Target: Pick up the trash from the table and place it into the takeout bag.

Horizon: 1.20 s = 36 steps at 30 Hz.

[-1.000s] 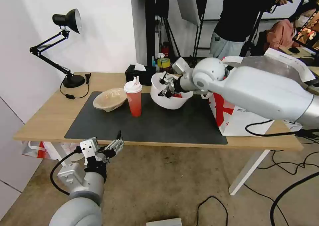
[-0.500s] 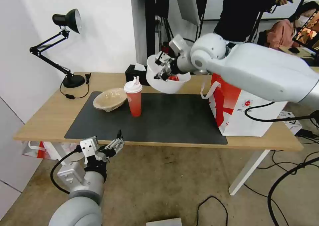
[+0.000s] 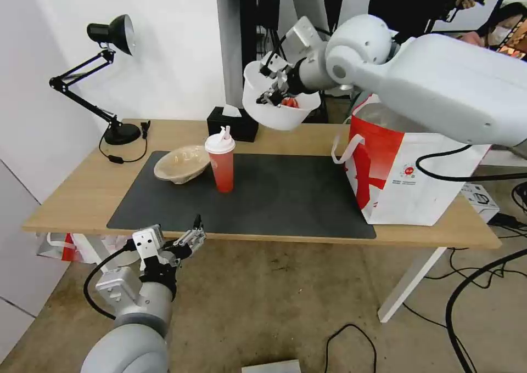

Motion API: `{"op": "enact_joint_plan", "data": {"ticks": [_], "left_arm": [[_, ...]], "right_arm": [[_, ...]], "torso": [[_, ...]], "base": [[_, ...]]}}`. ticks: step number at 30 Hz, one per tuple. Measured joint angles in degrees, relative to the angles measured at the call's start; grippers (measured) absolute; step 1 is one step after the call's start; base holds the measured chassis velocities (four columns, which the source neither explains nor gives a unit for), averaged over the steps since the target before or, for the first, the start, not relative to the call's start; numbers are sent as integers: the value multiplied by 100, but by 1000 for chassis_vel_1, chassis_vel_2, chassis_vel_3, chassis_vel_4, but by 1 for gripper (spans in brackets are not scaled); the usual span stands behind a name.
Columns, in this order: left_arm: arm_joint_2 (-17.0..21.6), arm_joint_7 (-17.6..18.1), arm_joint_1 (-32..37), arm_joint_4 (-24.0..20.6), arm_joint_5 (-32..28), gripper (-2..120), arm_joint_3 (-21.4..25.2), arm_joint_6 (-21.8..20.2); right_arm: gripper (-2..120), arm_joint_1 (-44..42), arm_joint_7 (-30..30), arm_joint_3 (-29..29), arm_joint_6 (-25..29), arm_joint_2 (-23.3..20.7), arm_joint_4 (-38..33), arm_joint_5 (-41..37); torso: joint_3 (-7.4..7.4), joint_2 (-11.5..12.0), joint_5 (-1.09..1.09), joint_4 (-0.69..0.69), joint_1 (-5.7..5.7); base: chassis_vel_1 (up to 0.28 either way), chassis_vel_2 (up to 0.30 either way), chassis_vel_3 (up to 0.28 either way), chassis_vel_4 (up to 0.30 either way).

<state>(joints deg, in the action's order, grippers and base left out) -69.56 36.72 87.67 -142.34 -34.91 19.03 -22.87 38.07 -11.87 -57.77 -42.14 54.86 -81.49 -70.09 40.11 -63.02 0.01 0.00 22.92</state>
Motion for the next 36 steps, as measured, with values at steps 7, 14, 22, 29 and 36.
{"op": "enact_joint_plan", "data": {"ticks": [7, 14, 22, 29, 36], "left_arm": [[11, 9, -6, 5, -9, 100, -45, 0], [13, 22, -20, 12, -24, 100, -86, 1], [21, 29, -4, 3, -37, 100, -108, -7], [52, 30, 28, -52, -36, 100, -98, -13], [51, 28, 72, -87, -33, 100, -86, -15]], "right_arm": [[0, 25, -1, 53, 0, -563, -190, -31], [0, 193, -8, 109, 0, -1079, -419, -174], [0, 381, -46, 130, 0, -1402, -470, -288], [0, 612, -95, 94, 0, -1447, -387, -345], [0, 771, -137, 8, 0, -1433, -333, -363]], "torso": [[0, 0, 0, 0, 0], [0, 0, 0, -1, -1], [-1, 0, 0, -1, 0], [0, 0, -1, 0, 0], [0, 0, -1, 0, 0]], "base": [[0, 0, 0, 0], [0, 0, 0, 0], [0, 0, 0, 0], [0, 0, 0, 0], [0, 0, 0, 0]]}}
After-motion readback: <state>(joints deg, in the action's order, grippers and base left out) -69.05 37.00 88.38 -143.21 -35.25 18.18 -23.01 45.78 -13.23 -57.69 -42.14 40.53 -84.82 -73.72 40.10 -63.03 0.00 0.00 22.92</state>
